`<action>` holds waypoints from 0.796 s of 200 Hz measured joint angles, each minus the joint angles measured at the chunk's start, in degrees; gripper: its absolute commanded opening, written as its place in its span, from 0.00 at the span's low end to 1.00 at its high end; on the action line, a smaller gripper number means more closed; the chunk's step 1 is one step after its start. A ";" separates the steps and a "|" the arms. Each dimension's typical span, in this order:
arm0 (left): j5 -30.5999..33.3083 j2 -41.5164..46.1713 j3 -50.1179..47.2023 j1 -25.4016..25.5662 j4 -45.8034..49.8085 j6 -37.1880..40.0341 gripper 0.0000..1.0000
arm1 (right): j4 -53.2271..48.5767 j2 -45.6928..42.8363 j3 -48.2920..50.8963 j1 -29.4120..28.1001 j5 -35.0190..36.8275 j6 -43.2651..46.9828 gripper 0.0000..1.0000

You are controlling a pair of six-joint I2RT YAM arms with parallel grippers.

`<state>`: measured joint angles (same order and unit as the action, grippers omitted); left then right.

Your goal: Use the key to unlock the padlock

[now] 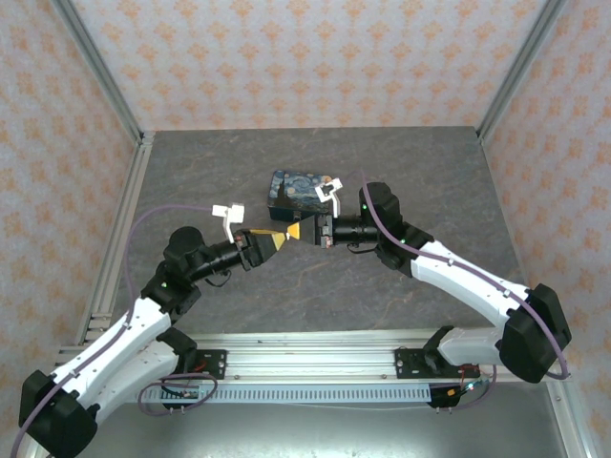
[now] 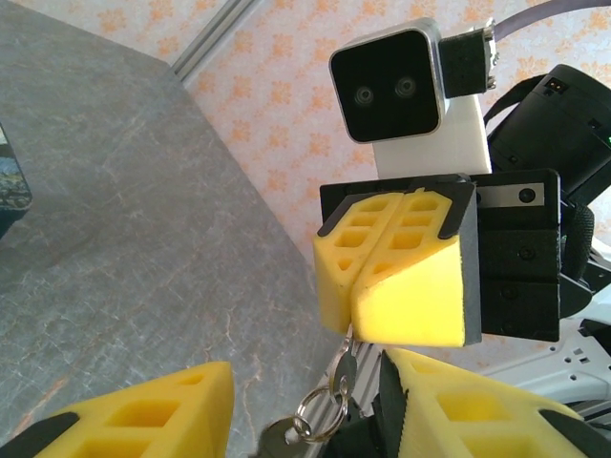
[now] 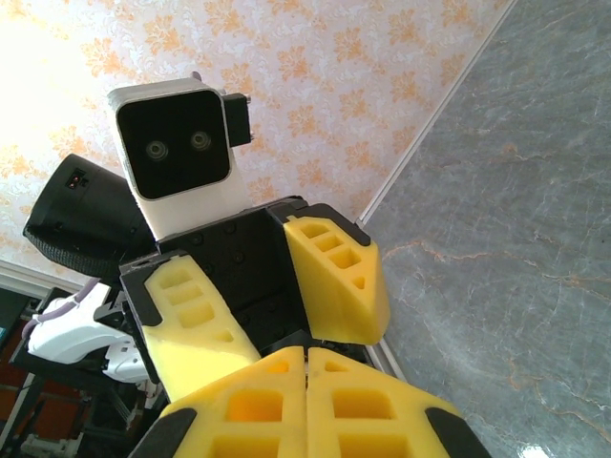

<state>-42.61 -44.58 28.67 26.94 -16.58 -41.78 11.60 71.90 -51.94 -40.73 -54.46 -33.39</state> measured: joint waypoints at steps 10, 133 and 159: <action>-0.44 -0.57 0.00 0.00 -0.74 -0.46 0.43 | 0.00 0.00 0.00 0.00 0.00 0.00 0.00; -3.39 -1.20 0.00 -0.07 -2.51 -1.73 0.25 | 0.92 1.36 0.00 0.00 -0.09 -0.07 0.00; -3.52 -1.33 0.00 -0.09 -2.51 -1.73 0.21 | 1.05 1.40 0.00 0.00 -0.20 -0.09 0.00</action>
<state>-46.13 -45.91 28.67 26.85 -19.09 -43.51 12.64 73.30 -51.94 -40.73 -54.65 -33.47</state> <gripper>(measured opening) 0.233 0.062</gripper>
